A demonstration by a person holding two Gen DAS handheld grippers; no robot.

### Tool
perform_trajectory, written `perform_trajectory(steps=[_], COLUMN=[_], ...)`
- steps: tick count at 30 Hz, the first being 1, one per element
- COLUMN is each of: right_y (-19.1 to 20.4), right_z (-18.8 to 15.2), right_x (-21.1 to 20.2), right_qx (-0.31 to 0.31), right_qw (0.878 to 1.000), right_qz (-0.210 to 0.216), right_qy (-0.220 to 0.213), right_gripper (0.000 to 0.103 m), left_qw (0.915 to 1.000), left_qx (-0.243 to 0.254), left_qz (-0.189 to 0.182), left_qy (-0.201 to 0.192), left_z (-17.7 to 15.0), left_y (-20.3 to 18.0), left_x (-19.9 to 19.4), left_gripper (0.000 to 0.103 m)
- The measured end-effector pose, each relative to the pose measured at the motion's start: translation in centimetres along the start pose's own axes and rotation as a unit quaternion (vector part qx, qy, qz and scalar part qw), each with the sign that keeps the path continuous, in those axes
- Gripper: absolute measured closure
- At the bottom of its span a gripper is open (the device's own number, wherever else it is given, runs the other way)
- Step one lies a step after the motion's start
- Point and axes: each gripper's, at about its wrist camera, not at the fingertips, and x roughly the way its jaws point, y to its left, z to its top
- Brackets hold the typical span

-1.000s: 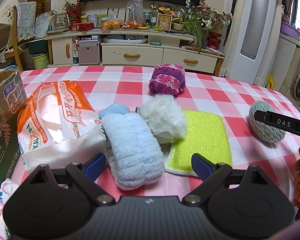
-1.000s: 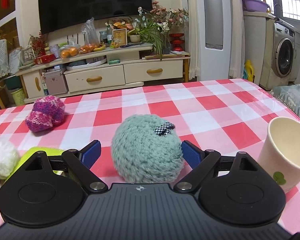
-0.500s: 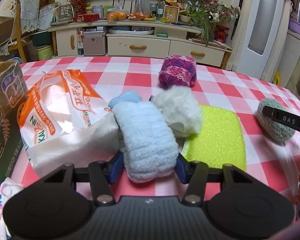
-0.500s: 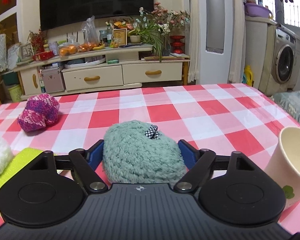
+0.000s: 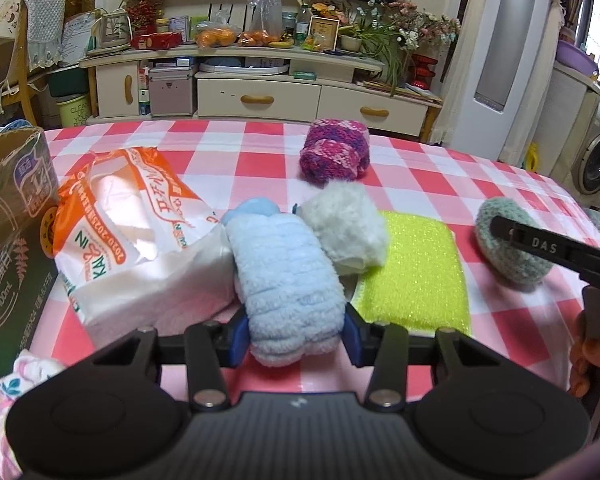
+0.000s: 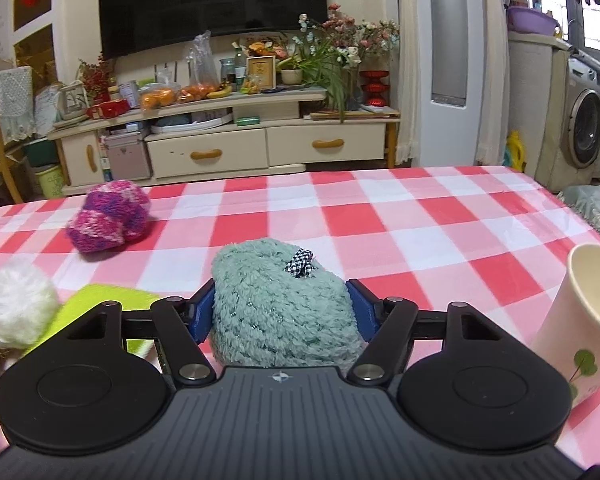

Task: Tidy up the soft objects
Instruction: 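Lift the blue sock and knit ball off the table with both grippers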

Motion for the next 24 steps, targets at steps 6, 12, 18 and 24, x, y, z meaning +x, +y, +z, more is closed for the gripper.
perform_trajectory(steps=[6, 12, 18, 24], right_y=[1.3, 2.5, 3.1, 3.7], right_z=[-0.6, -1.0, -1.4, -1.9], right_x=[-1.1, -2.2, -3.3, -4.3], right_qx=[-0.014, -0.018, -0.014, -0.011], right_qw=[1.000, 0.999, 0.999, 0.999], right_qz=[0.019, 0.033, 0.032, 0.032], right_qy=[0.001, 0.000, -0.004, -0.008], right_gripper=[0.020, 0.020, 0.020, 0.020], left_qw=[0.9999, 0.9994, 0.9988, 0.9977], left_qx=[-0.004, -0.008, -0.015, -0.024], left_qz=[-0.016, -0.031, -0.043, -0.057], left_qy=[-0.004, -0.011, -0.019, -0.029], left_z=[-0.2, -0.4, -0.2, 0.0], left_y=[0.5, 1.0, 1.6, 2.2], left_x=[-1.2, -2.5, -3.5, -4.7], left_gripper=[0.059, 0.059, 0.059, 0.060])
